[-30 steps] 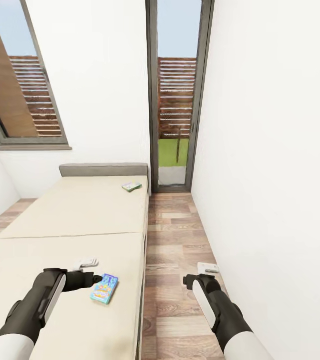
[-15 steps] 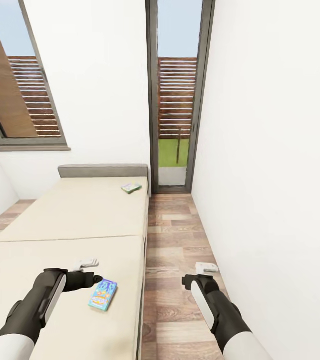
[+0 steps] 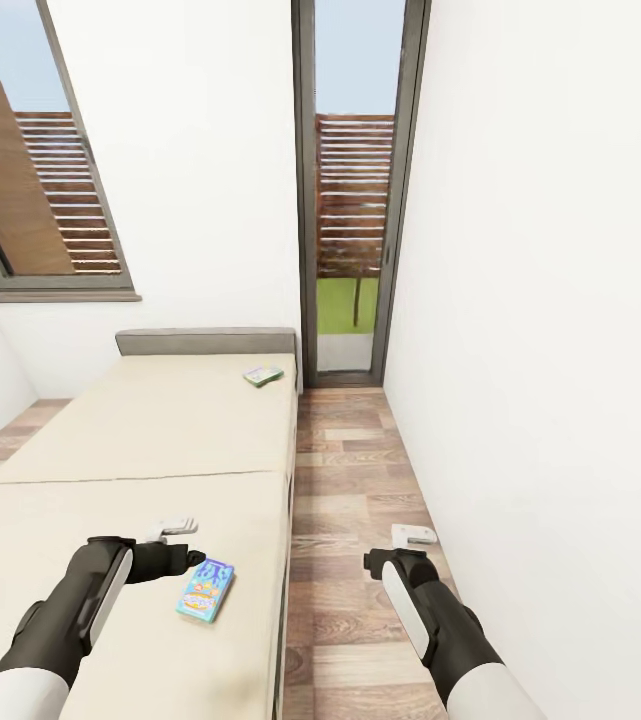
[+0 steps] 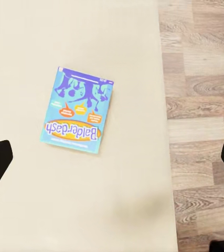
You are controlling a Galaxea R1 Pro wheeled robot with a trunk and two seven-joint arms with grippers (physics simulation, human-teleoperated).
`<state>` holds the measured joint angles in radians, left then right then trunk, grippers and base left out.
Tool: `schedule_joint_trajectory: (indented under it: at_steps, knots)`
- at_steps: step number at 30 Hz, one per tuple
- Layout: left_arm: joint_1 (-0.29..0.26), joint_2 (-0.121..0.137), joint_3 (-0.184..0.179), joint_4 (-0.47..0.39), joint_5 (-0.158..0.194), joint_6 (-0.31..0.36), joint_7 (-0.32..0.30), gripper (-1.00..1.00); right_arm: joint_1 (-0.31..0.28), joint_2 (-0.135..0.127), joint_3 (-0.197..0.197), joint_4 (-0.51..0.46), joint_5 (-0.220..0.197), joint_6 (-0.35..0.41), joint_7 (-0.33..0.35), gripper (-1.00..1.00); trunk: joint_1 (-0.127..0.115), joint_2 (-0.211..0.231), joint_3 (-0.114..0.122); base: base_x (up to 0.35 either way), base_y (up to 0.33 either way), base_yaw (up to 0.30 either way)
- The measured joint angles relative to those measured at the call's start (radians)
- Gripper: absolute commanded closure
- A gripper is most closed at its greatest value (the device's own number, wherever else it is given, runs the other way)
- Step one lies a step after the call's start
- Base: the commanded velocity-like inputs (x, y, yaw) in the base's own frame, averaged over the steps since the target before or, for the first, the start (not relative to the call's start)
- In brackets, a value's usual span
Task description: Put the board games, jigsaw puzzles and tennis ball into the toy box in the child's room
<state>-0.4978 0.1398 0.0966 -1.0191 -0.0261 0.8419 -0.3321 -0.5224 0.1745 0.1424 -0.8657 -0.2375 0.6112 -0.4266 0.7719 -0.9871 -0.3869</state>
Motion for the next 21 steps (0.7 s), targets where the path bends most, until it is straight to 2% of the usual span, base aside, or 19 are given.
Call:
schedule_joint_trajectory:
  at_steps: [21]
  knots:
    - [0.0, 0.0, -0.001, 0.0, -0.001, 0.0, 0.0, -1.0, 0.0, 0.0, 0.002, -0.001, 0.0, -0.001, 0.0, -1.0, 0.0, 0.0, 0.0, 0.0, 0.0, 0.0]
